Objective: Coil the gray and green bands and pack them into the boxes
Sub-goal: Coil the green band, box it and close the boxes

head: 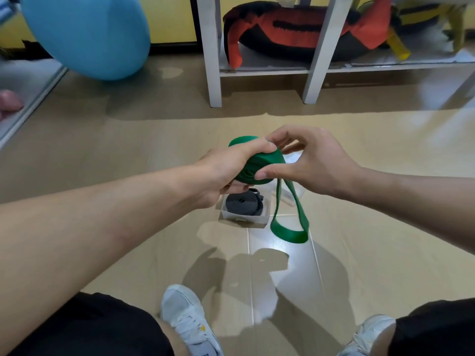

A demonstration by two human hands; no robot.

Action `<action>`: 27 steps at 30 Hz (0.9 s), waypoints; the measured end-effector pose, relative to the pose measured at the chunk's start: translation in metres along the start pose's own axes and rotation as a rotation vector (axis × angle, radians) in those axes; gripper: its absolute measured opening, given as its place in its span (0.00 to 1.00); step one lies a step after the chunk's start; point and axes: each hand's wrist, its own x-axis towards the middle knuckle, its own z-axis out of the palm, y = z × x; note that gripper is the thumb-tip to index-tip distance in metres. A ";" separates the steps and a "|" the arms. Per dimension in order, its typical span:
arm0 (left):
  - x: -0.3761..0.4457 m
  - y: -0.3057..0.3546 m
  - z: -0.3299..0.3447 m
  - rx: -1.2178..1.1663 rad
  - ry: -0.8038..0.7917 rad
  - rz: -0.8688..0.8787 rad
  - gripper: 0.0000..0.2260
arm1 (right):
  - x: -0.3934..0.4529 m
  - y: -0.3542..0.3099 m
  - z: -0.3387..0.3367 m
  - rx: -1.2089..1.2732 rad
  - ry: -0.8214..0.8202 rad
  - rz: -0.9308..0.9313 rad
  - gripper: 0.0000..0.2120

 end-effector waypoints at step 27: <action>-0.003 -0.003 0.006 -0.081 0.004 0.039 0.23 | 0.001 -0.008 -0.003 -0.028 0.000 -0.048 0.27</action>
